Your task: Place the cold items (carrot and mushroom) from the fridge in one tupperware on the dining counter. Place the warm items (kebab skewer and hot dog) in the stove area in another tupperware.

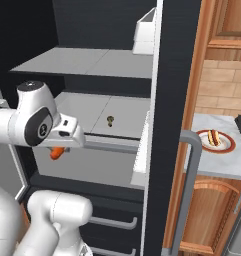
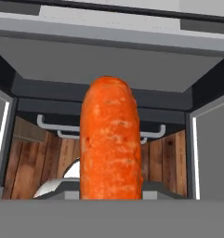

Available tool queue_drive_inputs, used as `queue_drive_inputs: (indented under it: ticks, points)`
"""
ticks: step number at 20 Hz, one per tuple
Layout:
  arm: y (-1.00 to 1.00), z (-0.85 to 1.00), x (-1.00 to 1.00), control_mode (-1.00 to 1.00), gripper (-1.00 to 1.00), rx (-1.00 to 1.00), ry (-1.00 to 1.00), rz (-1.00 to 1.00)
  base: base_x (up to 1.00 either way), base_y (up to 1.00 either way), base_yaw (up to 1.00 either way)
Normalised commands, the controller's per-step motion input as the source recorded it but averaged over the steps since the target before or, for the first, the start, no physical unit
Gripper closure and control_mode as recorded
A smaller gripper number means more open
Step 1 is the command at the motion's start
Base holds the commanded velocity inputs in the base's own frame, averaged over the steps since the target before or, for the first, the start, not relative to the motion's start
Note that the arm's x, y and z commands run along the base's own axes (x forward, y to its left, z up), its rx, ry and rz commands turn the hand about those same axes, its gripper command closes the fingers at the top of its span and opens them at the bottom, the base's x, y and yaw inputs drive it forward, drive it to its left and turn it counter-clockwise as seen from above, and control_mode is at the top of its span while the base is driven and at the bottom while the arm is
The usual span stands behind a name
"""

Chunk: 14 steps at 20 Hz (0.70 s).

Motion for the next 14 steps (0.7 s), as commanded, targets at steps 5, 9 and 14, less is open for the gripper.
queue_drive_inputs:
  ticks: [5, 9, 14]
  points:
    - [-0.09, -0.33, -0.04, -1.00, 1.00, 0.01, -0.26, -0.08, 0.00, 0.00, 0.00]
    - [0.00, 0.00, 0.00, -1.00, 1.00, 0.00, 0.00, -0.02, 0.00, 0.00, 0.00]
    - [0.00, 0.00, -0.04, -1.00, 1.00, 0.00, 0.00, 0.00, 0.00, 0.00, 0.00]
